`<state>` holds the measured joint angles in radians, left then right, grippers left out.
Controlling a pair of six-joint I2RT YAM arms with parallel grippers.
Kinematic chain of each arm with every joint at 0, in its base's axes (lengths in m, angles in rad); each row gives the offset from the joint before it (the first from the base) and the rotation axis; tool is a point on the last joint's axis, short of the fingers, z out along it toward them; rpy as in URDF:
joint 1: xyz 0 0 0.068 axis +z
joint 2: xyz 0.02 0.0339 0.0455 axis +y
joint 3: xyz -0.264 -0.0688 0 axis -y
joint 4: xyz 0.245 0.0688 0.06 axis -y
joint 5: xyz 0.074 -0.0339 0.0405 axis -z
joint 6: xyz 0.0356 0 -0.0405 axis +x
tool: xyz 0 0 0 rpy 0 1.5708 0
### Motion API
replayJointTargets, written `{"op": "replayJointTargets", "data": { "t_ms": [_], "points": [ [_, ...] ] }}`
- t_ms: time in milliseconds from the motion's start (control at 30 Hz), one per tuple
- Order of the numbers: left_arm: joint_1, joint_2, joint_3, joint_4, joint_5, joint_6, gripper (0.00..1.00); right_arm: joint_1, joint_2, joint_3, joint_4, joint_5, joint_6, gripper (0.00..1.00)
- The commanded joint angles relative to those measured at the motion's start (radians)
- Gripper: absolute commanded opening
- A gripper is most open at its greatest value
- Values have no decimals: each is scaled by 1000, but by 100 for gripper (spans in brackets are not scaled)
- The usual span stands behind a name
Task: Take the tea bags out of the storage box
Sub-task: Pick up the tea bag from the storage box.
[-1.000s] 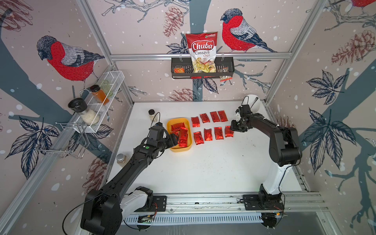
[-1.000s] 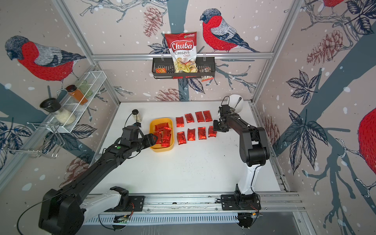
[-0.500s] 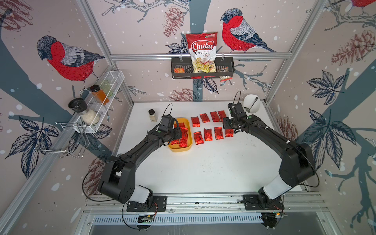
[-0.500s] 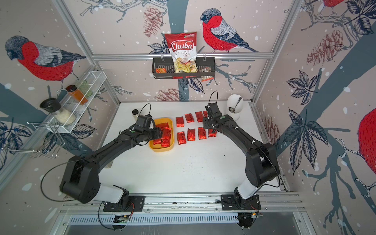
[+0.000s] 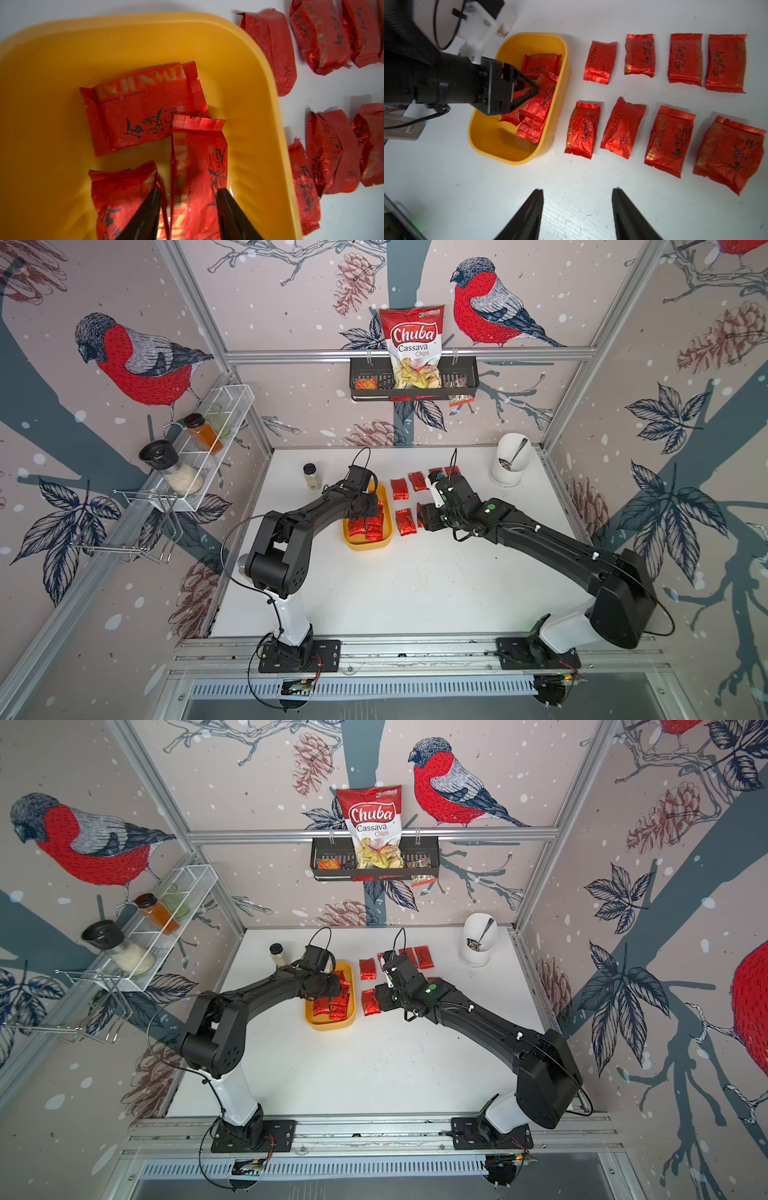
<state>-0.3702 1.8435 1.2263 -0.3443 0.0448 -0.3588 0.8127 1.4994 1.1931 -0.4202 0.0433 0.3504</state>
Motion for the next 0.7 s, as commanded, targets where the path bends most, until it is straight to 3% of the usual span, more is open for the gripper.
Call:
{"op": "replayJointTargets", "data": {
  "t_ms": [0,233,567,667],
  "points": [
    [-1,17,6,-11,-20,28,48,23,14,13,21,14,27,58],
    [0,25,-22,13,-10,25,36,25,42,18,24,19,21,58],
    [6,20,-31,27,49,-1,1,23,52,11,20,38,19,57],
    [12,1,-33,30,67,-15,0,22,51,4,23,37,21,57]
  ]
}}
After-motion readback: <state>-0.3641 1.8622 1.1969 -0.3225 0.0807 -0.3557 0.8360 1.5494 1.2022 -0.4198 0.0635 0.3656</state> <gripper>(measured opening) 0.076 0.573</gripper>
